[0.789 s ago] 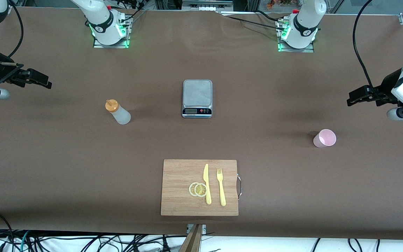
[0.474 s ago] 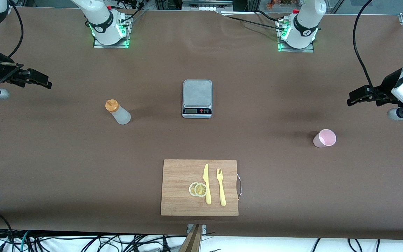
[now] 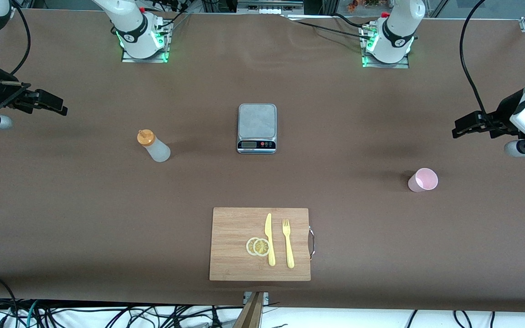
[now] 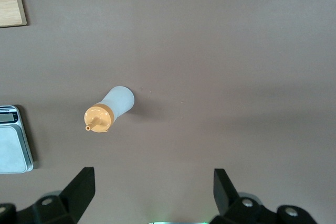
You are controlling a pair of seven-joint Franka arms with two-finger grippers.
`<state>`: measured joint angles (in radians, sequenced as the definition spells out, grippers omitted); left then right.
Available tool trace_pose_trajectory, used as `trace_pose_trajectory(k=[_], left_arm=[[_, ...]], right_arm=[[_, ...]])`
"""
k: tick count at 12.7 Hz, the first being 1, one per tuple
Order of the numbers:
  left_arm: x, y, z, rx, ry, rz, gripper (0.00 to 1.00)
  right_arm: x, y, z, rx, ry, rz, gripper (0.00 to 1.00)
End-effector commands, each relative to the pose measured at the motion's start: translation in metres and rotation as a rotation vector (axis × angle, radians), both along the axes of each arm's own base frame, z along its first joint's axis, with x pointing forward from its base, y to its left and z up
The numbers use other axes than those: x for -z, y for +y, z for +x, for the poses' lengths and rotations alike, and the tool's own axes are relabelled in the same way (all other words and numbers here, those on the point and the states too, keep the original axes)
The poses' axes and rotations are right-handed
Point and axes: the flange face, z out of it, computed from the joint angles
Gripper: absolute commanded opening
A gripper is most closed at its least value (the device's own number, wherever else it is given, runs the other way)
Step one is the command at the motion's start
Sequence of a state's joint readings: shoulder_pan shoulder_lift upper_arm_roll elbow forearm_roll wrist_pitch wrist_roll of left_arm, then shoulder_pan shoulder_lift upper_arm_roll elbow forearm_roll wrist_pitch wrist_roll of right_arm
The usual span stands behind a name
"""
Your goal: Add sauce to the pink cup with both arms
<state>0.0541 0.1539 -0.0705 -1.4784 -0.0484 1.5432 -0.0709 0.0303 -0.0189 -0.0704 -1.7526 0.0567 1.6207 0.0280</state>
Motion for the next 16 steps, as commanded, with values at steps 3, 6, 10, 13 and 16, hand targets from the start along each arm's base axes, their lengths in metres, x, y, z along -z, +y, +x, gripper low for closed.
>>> trace_pose_trajectory(k=[3,6,10,13,16], left_arm=[[-0.0046,0.0002,0.0007,0.006,0.004,0.021,1.00],[-0.0046,0.0000,0.0007,0.006,0.004,0.019,1.00],[-0.0046,0.0011,0.0007,0.004,0.004,0.021,1.00],[-0.0046,0.0005,0.0007,0.004,0.004,0.016,1.00],[-0.0046,0.0069,0.0008,-0.008,0.004,0.011,1.00]], right_arm=[[-0.0047,0.0007,0.0002,0.008,0.002,0.011,1.00],[-0.0039,0.0007,0.0005,0.005,0.003,0.012,1.00],[-0.0039,-0.0010,0.0005,0.007,0.003,0.012,1.00],[-0.0047,0.0007,0.0002,0.011,0.002,0.011,1.00],[-0.0046,0.0015,0.0007,0.010,0.002,0.011,1.00]])
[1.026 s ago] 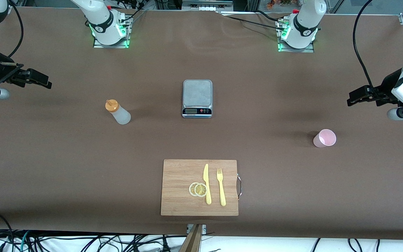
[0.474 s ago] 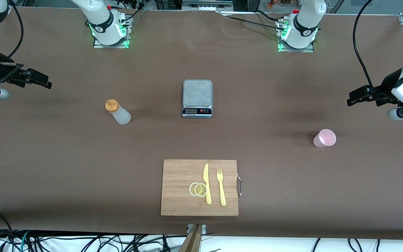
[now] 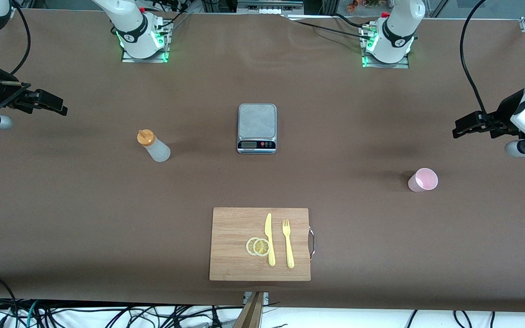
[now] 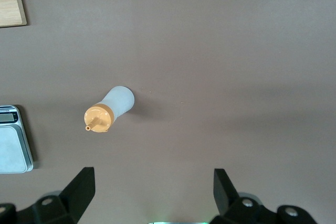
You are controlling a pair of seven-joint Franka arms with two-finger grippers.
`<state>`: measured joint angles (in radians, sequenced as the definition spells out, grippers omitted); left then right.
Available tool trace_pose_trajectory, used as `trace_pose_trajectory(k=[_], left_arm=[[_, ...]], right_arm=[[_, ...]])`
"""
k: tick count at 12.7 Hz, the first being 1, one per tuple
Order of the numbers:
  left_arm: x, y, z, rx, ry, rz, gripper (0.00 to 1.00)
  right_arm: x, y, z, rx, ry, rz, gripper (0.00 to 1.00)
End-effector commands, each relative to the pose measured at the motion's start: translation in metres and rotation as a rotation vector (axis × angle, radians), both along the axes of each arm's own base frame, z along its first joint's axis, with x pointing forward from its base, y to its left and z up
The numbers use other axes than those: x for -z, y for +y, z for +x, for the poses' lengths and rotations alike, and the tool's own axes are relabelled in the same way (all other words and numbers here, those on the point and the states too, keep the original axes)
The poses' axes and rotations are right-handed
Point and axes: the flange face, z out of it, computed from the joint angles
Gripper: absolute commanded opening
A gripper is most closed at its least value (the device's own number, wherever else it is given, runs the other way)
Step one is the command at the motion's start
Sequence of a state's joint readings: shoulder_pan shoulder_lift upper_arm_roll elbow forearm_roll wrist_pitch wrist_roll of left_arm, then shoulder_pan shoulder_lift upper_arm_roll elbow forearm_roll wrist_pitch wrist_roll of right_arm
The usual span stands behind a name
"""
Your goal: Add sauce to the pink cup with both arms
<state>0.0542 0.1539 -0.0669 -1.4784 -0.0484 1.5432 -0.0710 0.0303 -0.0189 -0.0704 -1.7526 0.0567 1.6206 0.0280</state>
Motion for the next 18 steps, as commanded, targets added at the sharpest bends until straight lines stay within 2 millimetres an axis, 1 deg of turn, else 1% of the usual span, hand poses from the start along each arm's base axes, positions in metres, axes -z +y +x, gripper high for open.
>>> trace_pose_trajectory(k=[1,3,5,6,9,10,11,12,13,15,16,17,18], left_arm=[[-0.005,0.007,0.001,-0.006,0.004,0.020,1.00],[0.007,0.014,0.006,-0.018,0.023,0.008,1.00],[0.018,0.029,0.009,-0.033,0.039,0.014,1.00],[0.031,0.034,0.013,-0.029,0.055,0.008,1.00],[0.083,0.044,0.030,0.062,0.085,-0.001,1.00],[0.098,0.048,0.034,0.068,0.091,-0.005,1.00],[0.110,0.061,0.037,0.057,0.083,-0.006,1.00],[0.128,0.068,0.040,0.057,0.068,-0.007,1.00],[0.149,0.069,0.044,0.068,0.070,-0.010,1.00],[0.182,0.077,0.050,0.076,0.075,-0.015,1.00],[0.199,0.080,0.051,0.072,0.073,-0.015,1.00],[0.215,0.089,0.050,0.071,0.062,-0.014,1.00],[0.232,0.092,0.048,0.081,0.052,-0.015,1.00]], right_arm=[[-0.004,0.002,0.001,0.008,0.003,0.011,1.00],[-0.004,0.002,0.001,0.008,0.003,0.011,1.00],[-0.004,0.002,0.001,0.008,0.003,0.011,1.00],[-0.004,0.002,0.001,0.008,0.003,0.011,1.00],[-0.004,0.002,0.001,0.010,0.004,0.011,1.00],[-0.004,0.002,0.001,0.010,0.004,0.011,1.00],[-0.004,0.002,0.001,0.008,0.003,0.011,1.00],[-0.004,0.002,0.001,0.008,0.003,0.011,1.00],[-0.004,0.002,0.001,0.008,0.003,0.011,1.00],[-0.005,0.001,0.000,0.009,0.003,0.011,1.00],[-0.005,0.002,0.000,0.009,0.004,0.011,1.00],[-0.005,0.001,0.000,0.011,0.001,0.011,1.00],[-0.005,0.001,0.001,0.011,-0.001,0.011,1.00]])
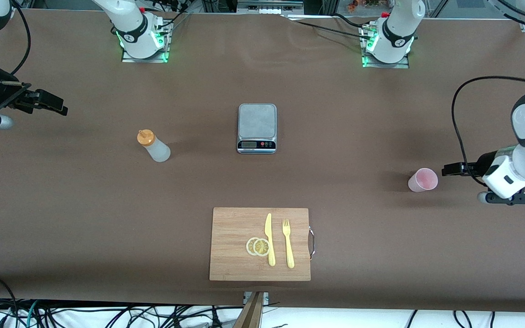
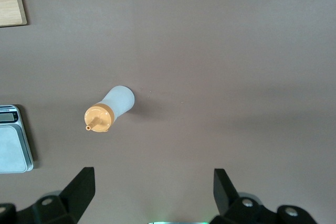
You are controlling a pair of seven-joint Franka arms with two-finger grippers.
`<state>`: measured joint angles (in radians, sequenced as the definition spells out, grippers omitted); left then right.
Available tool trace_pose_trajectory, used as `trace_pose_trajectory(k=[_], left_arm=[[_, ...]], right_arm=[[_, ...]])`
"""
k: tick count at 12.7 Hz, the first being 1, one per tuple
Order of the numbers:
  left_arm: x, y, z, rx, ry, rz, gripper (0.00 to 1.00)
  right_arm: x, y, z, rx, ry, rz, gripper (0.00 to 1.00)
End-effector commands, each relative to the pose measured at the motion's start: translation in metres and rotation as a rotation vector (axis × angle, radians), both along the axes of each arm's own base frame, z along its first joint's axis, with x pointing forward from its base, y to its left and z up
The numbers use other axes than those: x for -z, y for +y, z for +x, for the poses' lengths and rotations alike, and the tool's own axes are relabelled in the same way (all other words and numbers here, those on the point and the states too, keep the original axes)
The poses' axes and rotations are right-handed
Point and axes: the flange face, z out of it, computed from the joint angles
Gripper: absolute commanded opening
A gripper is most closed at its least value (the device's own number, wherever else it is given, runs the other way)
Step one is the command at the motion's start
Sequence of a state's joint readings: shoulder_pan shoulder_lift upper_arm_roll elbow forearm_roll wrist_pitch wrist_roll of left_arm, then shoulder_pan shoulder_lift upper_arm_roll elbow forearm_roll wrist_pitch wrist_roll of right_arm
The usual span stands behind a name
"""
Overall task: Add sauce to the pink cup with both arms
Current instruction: 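Reach the left gripper to the pink cup and grasp it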
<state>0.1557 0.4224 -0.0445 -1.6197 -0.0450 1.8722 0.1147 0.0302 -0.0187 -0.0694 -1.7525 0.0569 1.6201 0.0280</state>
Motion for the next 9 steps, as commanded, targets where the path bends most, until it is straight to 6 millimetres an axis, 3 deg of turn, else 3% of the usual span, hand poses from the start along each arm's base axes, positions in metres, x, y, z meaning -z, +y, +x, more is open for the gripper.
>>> trace_pose_trajectory(k=[1,5,9], left_arm=[[0.036,0.016,-0.006,0.043,-0.028,0.012,1.00],[0.087,0.029,-0.010,0.028,-0.038,0.022,1.00],[0.107,0.032,-0.010,0.020,-0.027,0.023,0.99]], right_arm=[[-0.005,0.001,0.001,0.012,-0.002,0.010,1.00],[-0.004,0.001,0.000,0.010,0.004,0.011,1.00],[-0.005,0.000,0.001,0.012,-0.002,0.011,1.00]])
